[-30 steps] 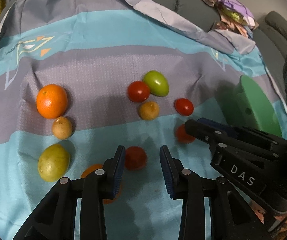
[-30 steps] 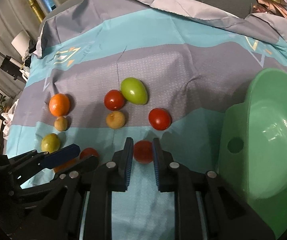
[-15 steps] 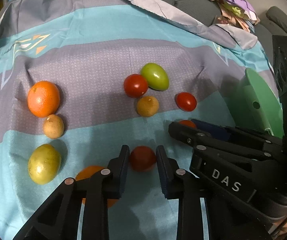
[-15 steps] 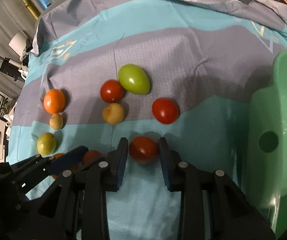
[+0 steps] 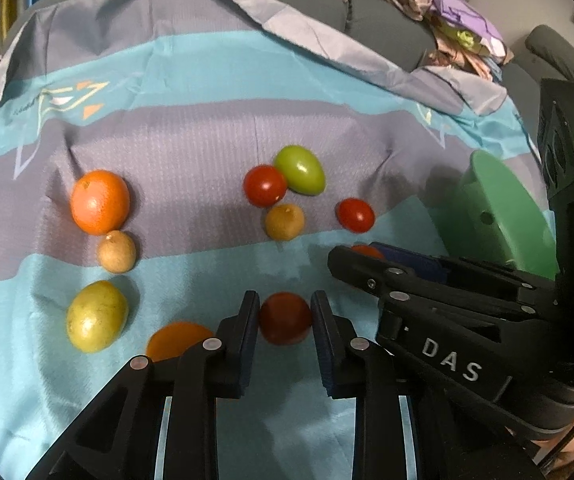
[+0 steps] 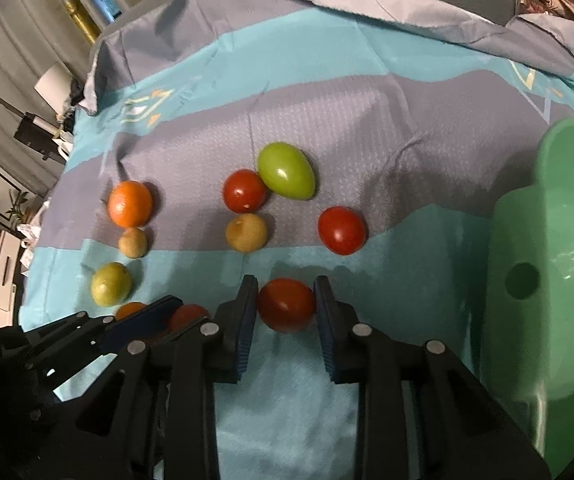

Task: Organize fruits
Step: 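Close the left tool on a red tomato while the right tool grasps another, then carry both held tomatoes over the green bowl, then open both tools to drop the tomatoes into the green bowl, then grasp an orange with the left tool while the right tool grasps another orange, then carry both held oranges over the green bowl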

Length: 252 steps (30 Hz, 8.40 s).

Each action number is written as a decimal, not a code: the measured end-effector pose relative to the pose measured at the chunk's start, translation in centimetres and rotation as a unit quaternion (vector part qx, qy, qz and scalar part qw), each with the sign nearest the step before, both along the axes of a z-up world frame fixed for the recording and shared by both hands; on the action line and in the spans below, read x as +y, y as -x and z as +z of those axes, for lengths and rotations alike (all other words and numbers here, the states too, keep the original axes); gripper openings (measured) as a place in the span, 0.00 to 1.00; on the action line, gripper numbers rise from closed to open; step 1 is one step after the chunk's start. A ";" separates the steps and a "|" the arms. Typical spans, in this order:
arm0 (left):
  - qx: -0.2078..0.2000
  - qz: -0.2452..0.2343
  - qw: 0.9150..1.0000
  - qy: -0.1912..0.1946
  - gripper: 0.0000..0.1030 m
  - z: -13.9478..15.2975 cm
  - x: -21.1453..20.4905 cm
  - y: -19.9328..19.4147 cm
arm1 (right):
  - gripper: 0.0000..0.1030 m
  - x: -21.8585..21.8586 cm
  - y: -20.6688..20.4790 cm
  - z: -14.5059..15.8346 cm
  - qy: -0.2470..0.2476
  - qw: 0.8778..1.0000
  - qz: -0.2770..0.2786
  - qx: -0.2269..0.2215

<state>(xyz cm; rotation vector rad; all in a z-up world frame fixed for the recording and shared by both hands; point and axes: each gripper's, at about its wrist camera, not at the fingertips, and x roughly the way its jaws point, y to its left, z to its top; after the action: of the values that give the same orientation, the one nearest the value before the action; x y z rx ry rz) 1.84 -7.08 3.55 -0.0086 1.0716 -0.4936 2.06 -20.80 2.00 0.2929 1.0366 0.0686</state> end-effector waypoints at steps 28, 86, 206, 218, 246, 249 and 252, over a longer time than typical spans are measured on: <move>-0.088 0.022 0.995 0.044 0.27 5.4 -1.1 4.1 | 0.29 -4.3 7.4 6.3 -0.028 0.993 -0.042 -0.110; -0.063 -0.125 0.988 0.059 0.27 4.9 -19.4 5.0 | 0.29 -19.9 11.8 6.4 -0.046 0.973 -0.195 -0.116; 0.050 0.202 0.977 0.047 0.44 -2.2 9.2 -9.9 | 0.42 10.7 0.1 -2.3 0.018 0.977 0.213 -0.022; 0.035 0.213 0.975 0.052 0.43 -1.6 9.6 -8.7 | 0.41 9.5 1.0 -1.2 0.011 0.980 0.194 -0.034; -0.071 0.157 0.983 0.070 0.43 4.9 6.9 -1.5 | 0.41 2.4 3.5 4.2 -0.004 0.990 0.093 -0.103; -0.081 0.150 0.983 0.072 0.43 5.5 6.5 -0.9 | 0.41 1.5 3.9 4.8 -0.007 0.991 0.079 -0.109; -0.093 0.138 0.983 0.072 0.43 6.1 5.7 -0.2 | 0.41 0.4 4.8 5.2 -0.019 0.991 0.063 -0.115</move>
<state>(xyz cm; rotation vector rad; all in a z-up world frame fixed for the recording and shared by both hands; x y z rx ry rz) 2.06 -1.39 9.64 -0.2320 0.8341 -0.3135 -2.77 -20.44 7.18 0.2472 0.8234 0.2304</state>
